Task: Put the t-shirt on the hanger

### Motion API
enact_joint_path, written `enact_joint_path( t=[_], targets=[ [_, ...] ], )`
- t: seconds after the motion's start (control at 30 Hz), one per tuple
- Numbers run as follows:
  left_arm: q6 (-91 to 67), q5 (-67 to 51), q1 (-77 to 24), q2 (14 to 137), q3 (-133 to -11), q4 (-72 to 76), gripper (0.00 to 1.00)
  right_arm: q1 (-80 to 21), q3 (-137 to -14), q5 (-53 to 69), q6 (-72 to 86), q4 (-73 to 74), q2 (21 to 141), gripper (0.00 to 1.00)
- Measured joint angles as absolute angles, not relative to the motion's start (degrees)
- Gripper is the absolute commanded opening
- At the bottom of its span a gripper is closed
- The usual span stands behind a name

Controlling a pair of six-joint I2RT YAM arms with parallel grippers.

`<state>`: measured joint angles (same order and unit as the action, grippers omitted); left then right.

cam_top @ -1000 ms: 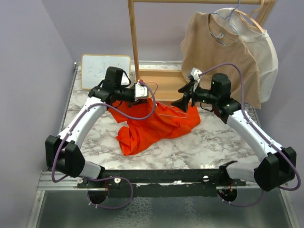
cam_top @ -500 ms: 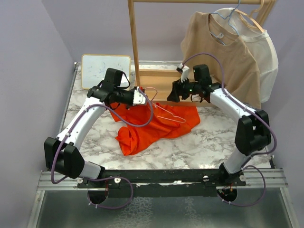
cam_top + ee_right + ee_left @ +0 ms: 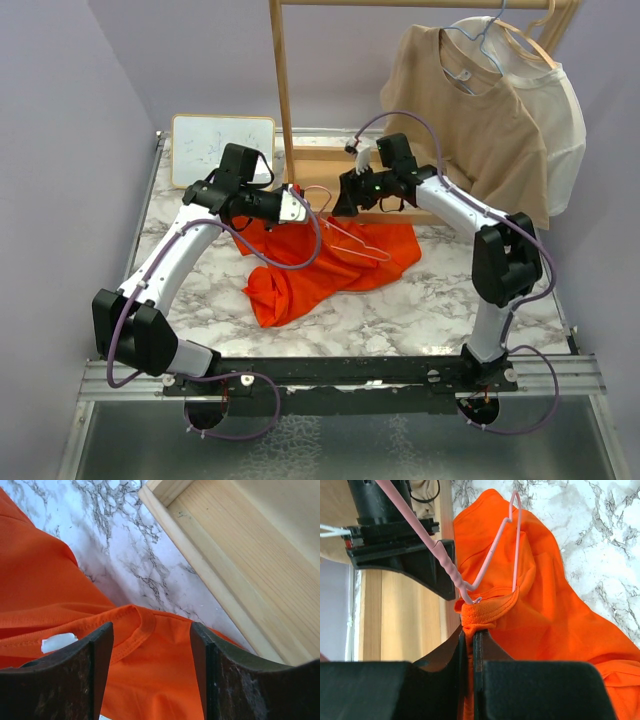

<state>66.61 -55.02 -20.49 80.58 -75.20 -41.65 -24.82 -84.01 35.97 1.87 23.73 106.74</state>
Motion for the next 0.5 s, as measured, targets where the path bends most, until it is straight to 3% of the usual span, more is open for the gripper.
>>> enact_joint_path(
  t=[0.4, 0.5],
  targets=[
    [66.57, -55.05, -20.64, 80.58, -75.13, -41.6, 0.0, -27.7, -87.39, 34.94, 0.19, 27.73, 111.68, 0.43],
    [66.57, -55.09, -20.64, 80.58, -75.13, -41.6, 0.0, -28.08, -87.39, 34.41, -0.05, 28.32, 112.09, 0.32]
  ],
)
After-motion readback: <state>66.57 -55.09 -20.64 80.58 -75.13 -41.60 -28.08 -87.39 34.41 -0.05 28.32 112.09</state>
